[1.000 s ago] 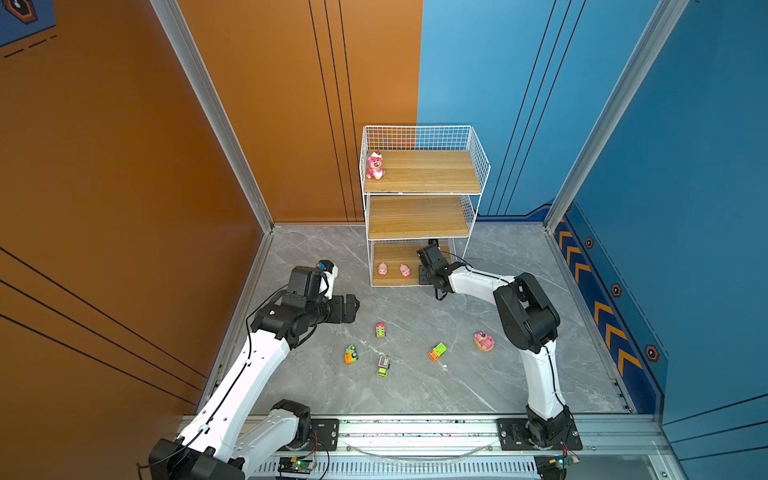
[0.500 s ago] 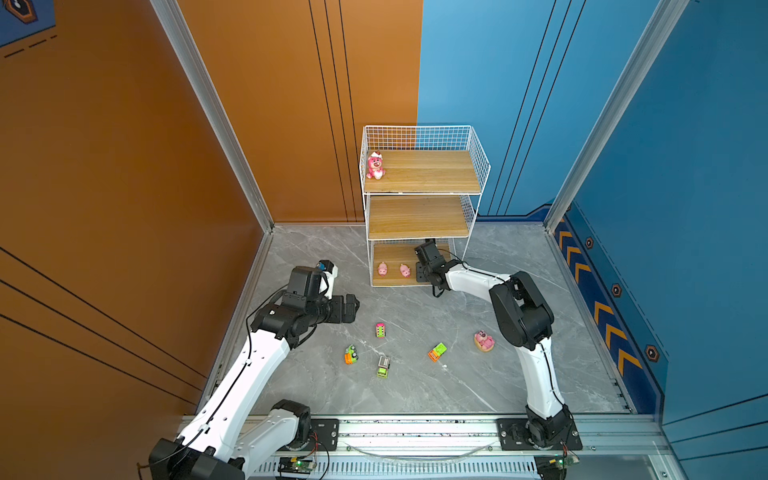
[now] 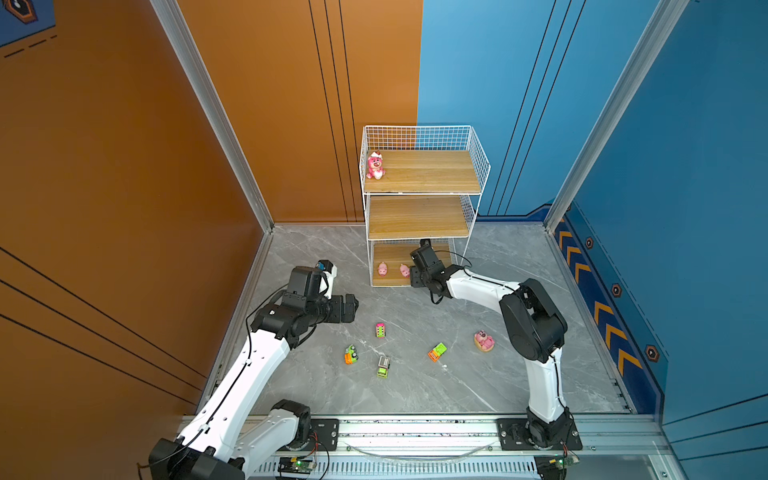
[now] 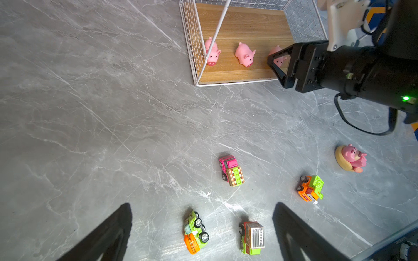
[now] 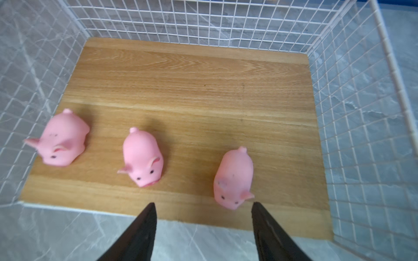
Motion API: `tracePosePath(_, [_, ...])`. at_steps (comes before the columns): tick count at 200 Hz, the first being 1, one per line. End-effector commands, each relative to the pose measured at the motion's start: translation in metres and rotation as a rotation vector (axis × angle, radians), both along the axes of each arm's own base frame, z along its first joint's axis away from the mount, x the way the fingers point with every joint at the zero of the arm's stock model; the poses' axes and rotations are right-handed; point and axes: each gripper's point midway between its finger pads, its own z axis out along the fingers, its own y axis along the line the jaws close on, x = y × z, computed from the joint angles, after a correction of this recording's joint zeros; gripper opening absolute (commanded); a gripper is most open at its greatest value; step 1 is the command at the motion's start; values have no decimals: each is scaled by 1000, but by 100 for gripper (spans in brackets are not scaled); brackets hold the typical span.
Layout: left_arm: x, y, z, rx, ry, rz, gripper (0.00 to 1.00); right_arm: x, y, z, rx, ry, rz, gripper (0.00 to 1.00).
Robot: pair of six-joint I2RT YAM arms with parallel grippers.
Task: Place and organize the plastic toys onto the shelf
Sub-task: 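Withdraw the right gripper out of the shelf, then move the right gripper toward the toy trucks while the left arm shifts forward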
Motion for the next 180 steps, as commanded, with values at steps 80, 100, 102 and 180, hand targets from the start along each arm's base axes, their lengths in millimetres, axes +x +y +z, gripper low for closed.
tracePosePath(80, [4, 8, -15, 50, 32, 33, 98, -104, 4, 40, -57, -74, 96, 72])
tracePosePath(100, [4, 7, -21, 67, 51, 32, 98, -130, 15, 36, -32, -38, 176, 73])
tracePosePath(102, [4, 7, -21, 68, 52, 31, 98, -132, 16, 36, -28, -35, 184, 73])
tracePosePath(180, [-4, -3, -55, 244, 154, -16, 98, -184, 20, 20, 10, 66, 366, 73])
